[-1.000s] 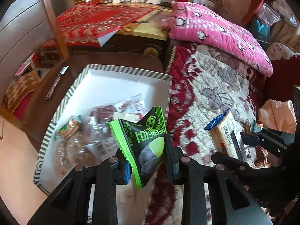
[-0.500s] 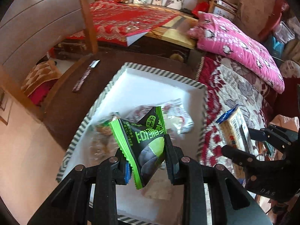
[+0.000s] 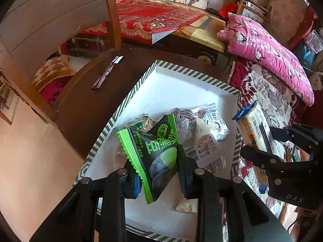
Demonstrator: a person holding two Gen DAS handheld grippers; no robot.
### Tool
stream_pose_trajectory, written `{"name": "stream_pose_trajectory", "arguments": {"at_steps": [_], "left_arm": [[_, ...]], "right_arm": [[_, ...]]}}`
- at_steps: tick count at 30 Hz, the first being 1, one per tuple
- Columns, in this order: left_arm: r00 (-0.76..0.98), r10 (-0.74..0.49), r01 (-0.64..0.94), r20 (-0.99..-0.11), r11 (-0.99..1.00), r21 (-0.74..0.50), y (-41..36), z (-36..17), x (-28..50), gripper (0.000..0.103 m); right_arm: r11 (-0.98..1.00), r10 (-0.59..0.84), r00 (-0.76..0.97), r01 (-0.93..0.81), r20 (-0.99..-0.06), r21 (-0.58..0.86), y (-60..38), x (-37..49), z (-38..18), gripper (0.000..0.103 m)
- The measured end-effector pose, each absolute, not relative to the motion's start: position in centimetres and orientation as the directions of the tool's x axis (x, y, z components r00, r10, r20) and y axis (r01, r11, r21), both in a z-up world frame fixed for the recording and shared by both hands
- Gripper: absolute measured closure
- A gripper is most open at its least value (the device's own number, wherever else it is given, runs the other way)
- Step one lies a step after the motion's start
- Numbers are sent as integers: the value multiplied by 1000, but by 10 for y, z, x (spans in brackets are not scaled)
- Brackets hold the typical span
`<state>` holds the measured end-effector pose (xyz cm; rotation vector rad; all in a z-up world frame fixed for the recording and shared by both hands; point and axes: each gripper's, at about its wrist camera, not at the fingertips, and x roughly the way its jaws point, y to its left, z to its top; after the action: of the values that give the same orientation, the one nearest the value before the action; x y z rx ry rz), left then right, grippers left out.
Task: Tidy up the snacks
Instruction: 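Lower both packets into the tray and open both grippers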
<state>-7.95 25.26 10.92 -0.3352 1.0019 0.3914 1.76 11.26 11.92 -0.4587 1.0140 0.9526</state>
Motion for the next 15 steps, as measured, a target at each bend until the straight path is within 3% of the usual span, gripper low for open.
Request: {"name": "stream_pose_trajectory", "arguments": {"at_steps": [15], "left_arm": [[467,160,-469,-870,878,-91,256,102,-75,75]], "right_arm": [[515,440,175,-853,-881,88,129,17,114,44]]}}
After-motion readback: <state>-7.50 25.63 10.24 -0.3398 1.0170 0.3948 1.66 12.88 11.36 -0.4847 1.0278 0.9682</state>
